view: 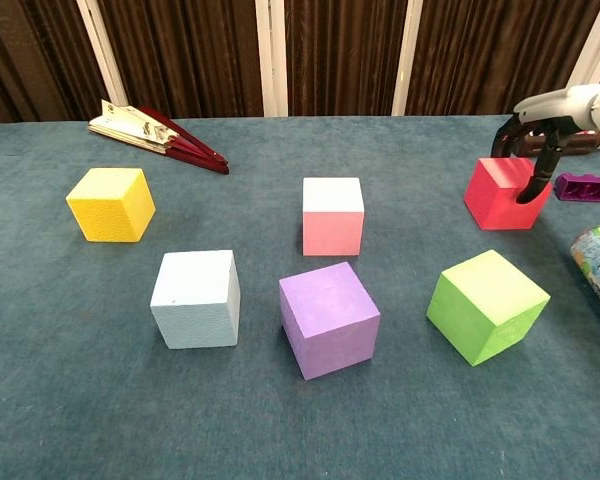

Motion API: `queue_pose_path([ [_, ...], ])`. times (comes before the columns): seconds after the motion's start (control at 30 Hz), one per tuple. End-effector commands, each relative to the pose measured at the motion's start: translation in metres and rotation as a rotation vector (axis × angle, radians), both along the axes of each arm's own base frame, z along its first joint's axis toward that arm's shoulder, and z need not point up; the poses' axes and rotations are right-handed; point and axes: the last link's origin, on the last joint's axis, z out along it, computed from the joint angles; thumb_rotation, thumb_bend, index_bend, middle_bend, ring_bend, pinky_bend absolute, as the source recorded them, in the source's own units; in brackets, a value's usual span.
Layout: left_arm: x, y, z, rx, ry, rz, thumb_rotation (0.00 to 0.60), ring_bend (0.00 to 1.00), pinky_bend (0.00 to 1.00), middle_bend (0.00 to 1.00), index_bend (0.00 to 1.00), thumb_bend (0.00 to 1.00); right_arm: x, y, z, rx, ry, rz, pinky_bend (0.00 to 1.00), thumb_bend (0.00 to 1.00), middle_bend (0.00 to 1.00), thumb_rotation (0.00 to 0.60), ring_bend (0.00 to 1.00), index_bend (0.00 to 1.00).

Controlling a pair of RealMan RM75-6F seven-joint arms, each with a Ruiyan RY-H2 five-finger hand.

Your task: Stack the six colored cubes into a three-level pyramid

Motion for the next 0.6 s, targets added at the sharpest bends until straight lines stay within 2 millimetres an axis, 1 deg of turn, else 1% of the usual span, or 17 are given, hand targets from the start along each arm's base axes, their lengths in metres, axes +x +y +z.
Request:
queue_pose_path([
  [0.03, 0.001, 0.0, -0.001, -0.006, 0.0, -0.001, 0.6, 0.0, 0.03, 0.0, 0.1, 0.32, -0.002, 0.0, 0.0, 0.0, 0.002, 0.003, 0.0, 0.11, 0.29, 0.6, 0.09, 0.36],
  [0.13, 0.001, 0.001, -0.002, -0.013, -0.002, -0.003, 0.6, 0.0, 0.03, 0.0, 0.1, 0.32, -0.002, 0.0, 0.001, -0.001, -0.005, 0.005, 0.0, 0.13, 0.32, 0.6, 0.12, 0.39],
  [0.23, 0.001, 0.001, -0.002, -0.008, -0.004, -0.003, 0.6, 0.0, 0.03, 0.0, 0.1, 0.32, 0.001, -0.001, 0.002, -0.027, -0.021, 0.019, 0.0, 0.18, 0.35, 0.6, 0.16, 0.43],
  [0.43, 0.0, 0.0, 0.001, -0.001, -0.014, 0.0, 0.6, 0.0, 0.03, 0.0, 0.1, 0.32, 0.007, 0.003, 0.001, -0.035, -0.03, 0.052, 0.0, 0.2, 0.36, 0.6, 0.16, 0.43],
  [0.6, -0.001, 0.001, 0.002, -0.004, -0.021, 0.004, 0.6, 0.0, 0.03, 0.0, 0.1, 0.32, 0.014, 0.006, 0.008, -0.042, -0.032, 0.072, 0.0, 0.23, 0.37, 0.6, 0.17, 0.43],
])
